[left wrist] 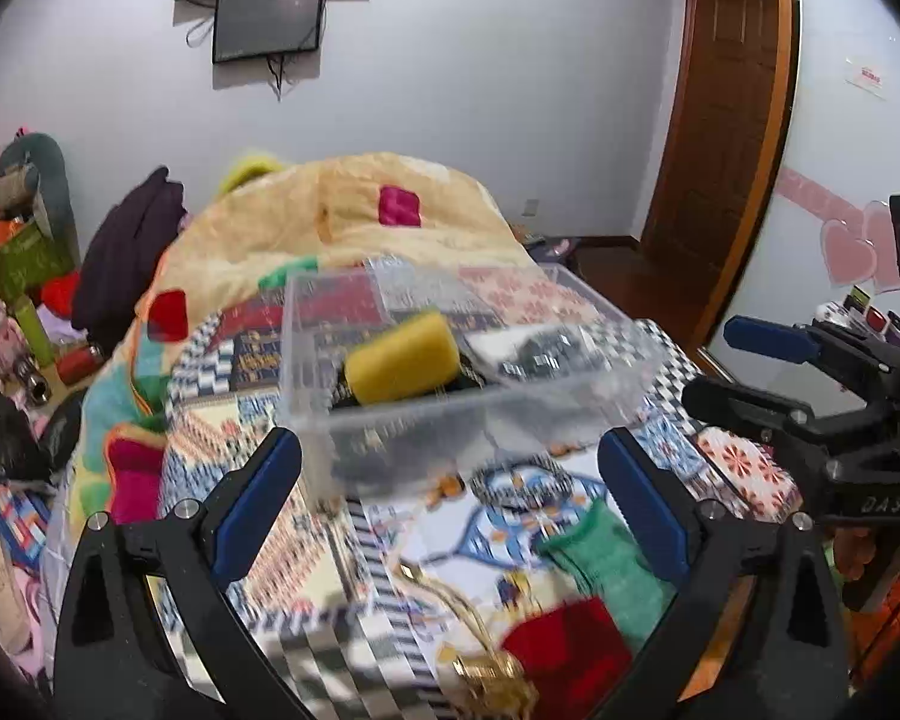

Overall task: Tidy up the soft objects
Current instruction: 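Grasp the green knit glove with the right tool while the left tool grasps the gold chain ornament, then drop the glove into the box with the right tool while the left tool releases the gold ornament inside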

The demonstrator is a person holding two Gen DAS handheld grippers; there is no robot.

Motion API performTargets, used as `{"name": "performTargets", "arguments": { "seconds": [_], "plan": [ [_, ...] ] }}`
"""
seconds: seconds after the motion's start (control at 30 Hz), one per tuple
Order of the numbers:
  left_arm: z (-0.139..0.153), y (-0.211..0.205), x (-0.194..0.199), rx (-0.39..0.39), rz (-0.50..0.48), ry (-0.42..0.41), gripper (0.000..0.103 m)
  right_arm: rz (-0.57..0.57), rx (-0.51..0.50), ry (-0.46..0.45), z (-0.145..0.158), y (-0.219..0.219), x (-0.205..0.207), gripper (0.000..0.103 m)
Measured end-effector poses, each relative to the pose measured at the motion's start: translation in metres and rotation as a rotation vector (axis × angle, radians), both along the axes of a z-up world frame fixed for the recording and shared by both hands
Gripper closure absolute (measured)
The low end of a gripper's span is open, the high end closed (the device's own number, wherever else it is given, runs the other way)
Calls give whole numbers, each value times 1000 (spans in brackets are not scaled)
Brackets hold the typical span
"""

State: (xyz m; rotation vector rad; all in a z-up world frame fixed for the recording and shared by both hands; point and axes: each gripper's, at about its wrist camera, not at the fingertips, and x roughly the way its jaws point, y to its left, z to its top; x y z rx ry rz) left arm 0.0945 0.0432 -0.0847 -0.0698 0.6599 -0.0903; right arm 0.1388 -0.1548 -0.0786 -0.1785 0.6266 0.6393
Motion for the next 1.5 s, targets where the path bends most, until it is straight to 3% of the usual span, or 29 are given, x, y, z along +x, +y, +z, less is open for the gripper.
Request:
{"name": "performTargets", "arguments": {
  "seconds": [0.33,0.43,0.53,0.7,0.77,1.0,1.27,1.5],
  "plan": [
    [-41,-6,-40,-25,10,89,5,27,-46,178,-57,-6,-14,27],
    [-45,-7,-47,-38,-4,106,20,37,-44,214,-67,-8,-18,32],
    [-47,-10,-54,-50,-18,107,30,51,-45,254,-75,-6,-20,44],
    [-54,-21,-60,-33,-64,129,61,84,-54,293,-85,-1,-25,65],
    [-57,-22,-59,-29,-70,141,67,94,-61,293,-86,1,-26,69],
    [-56,-19,-60,-34,-52,126,76,93,-57,278,-87,-2,-26,86],
    [-38,-5,-63,-71,-22,74,78,85,-43,239,-77,-6,-27,91],
    [-18,10,-58,-96,20,15,78,53,-1,171,-51,-17,-26,91]
  ]
}}
